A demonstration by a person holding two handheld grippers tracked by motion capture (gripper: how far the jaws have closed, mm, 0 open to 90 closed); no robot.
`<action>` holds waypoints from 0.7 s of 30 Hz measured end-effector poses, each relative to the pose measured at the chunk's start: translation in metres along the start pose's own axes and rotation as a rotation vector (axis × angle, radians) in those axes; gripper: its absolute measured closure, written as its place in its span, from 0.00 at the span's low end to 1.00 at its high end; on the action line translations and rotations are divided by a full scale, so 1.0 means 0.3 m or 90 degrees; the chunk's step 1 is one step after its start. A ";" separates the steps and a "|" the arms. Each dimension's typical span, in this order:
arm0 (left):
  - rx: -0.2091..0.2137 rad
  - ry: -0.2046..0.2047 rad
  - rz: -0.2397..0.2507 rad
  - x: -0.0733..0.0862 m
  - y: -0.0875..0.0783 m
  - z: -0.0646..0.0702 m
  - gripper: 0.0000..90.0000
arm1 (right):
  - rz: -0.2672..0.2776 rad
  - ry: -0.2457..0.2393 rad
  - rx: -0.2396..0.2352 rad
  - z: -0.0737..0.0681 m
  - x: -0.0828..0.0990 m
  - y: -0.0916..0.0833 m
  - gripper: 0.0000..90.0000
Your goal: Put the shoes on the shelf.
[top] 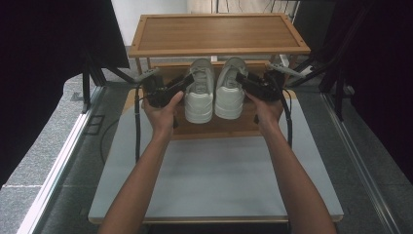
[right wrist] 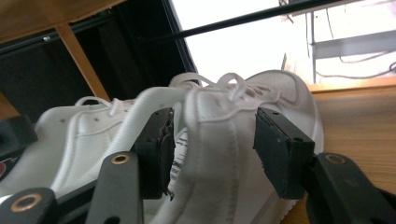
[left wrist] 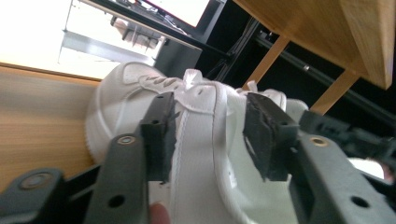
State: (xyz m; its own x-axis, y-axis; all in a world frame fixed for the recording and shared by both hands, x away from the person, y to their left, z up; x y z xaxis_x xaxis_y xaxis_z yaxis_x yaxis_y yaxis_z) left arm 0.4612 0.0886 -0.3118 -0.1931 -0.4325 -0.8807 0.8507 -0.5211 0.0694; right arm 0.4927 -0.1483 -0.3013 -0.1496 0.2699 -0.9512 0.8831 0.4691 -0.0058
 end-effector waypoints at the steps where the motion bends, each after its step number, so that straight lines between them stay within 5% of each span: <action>1: 0.003 0.008 -0.001 -0.002 -0.015 0.001 0.65 | 0.005 -0.001 -0.005 -0.002 -0.005 -0.014 0.54; 9: 0.035 0.078 -0.013 0.002 -0.132 0.046 0.87 | 0.014 -0.056 -0.059 -0.072 -0.011 -0.164 0.74; 12: 0.061 0.128 -0.035 0.051 -0.189 0.097 0.94 | -0.015 -0.117 -0.115 -0.148 0.035 -0.237 0.87; 18: 0.064 0.184 -0.072 0.136 -0.206 0.138 0.96 | -0.078 -0.184 -0.158 -0.229 0.123 -0.242 0.93; 21: 0.060 0.188 -0.072 0.135 -0.207 0.138 0.96 | -0.096 -0.207 -0.151 -0.236 0.153 -0.216 0.93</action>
State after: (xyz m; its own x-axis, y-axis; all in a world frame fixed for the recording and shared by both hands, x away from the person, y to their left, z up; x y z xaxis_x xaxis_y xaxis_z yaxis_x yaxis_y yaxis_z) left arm 0.3803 0.0729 -0.3325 -0.1226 -0.1433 -0.9821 0.7802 -0.6256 -0.0061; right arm 0.3971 -0.1068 -0.3227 -0.0878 -0.0784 -0.9930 0.7295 0.6738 -0.1177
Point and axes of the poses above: each handheld gripper's, and its own axes: y roughly forward along the jaws, x roughly out of its underside, z roughly to its right, the point moved 7 cm from there along y, roughly forward along the jaws, and after that the axes turned 13 degrees about z, right-handed, at the moved point
